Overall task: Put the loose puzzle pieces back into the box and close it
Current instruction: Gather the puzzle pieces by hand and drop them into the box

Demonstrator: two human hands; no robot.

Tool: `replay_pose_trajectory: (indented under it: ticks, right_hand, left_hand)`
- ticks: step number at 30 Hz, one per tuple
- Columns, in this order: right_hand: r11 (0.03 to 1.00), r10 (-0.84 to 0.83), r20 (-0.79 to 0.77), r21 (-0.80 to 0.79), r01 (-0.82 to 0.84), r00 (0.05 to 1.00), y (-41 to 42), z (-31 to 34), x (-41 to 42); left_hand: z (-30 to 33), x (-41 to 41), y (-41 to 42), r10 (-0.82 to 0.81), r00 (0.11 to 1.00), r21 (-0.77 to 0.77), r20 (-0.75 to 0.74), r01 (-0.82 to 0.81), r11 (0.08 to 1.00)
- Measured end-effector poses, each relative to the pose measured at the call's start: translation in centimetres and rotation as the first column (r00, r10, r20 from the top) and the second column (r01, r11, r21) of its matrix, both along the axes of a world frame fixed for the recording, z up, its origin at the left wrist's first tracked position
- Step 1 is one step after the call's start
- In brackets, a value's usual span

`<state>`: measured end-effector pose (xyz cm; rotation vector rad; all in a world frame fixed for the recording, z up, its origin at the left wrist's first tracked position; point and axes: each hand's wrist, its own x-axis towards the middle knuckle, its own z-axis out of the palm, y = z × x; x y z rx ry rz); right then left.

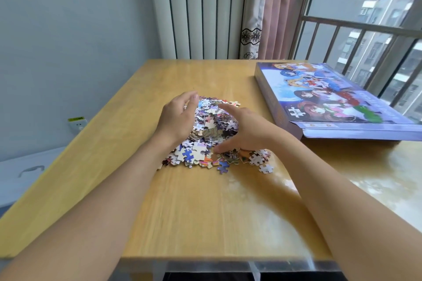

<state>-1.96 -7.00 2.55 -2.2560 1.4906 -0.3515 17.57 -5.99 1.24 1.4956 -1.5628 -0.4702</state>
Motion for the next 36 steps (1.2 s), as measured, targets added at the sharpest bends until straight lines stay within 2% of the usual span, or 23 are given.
replay_pose_trajectory:
  ticks: [3, 7, 10, 16, 19, 23, 26, 29, 33, 36]
  right_hand:
    - [0.999, 0.036, -0.083, 0.026, -0.034, 0.996, -0.3, -0.1, 0.0]
    - [0.997, 0.037, -0.036, -0.073, -0.04, 0.999, -0.4, 0.3, -0.3]
    - [0.987, 0.045, -0.022, -0.151, -0.048, 0.999, -0.5, 0.0, -0.1]
    - [0.961, 0.031, -0.053, -0.271, -0.044, 0.998, 0.1, 0.1, 0.4]
    - [0.966, 0.07, -0.057, -0.245, -0.082, 0.996, 0.3, -0.1, 0.2]
    - [0.986, 0.126, 0.025, -0.114, -0.122, 0.992, 0.2, 0.3, -0.4]
    - [0.989, 0.121, -0.055, -0.077, -0.125, 0.991, 0.0, -0.5, -0.2]
    - [0.992, 0.101, -0.036, -0.078, -0.104, 0.994, -0.5, -1.3, 0.3]
    - [0.972, 0.073, -0.029, -0.222, -0.078, 0.997, -1.1, -1.4, 0.6]
    - [0.945, 0.07, -0.093, -0.314, -0.096, 0.993, -1.1, -1.5, 1.0]
  left_hand:
    - [0.1, 0.5, -0.1, 0.032, 0.999, 0.025, -0.021, -0.032, 0.999]
    - [0.0, 1.1, -0.2, 0.077, 0.996, 0.105, 0.047, -0.081, 0.991]
    - [-0.2, 0.9, -0.2, 0.032, 0.999, 0.148, 0.036, -0.037, 0.988]
    - [0.0, 1.0, -0.3, -0.026, 1.0, 0.115, -0.01, 0.027, 0.993]
    - [-0.1, 1.1, -0.3, -0.042, 0.999, 0.098, -0.014, 0.043, 0.994]
    - [-0.2, 1.2, -0.4, -0.063, 0.997, 0.111, -0.033, 0.066, 0.992]
    - [-0.2, 1.2, -0.3, -0.097, 0.994, 0.123, -0.04, 0.101, 0.987]
    - [-0.2, 1.1, -0.1, -0.144, 0.989, 0.131, -0.039, 0.148, 0.98]
    - [-0.2, 1.1, -0.1, -0.174, 0.985, 0.119, -0.017, 0.174, 0.978]
    - [-0.3, 1.2, -0.3, -0.168, 0.986, 0.102, -0.02, 0.17, 0.98]
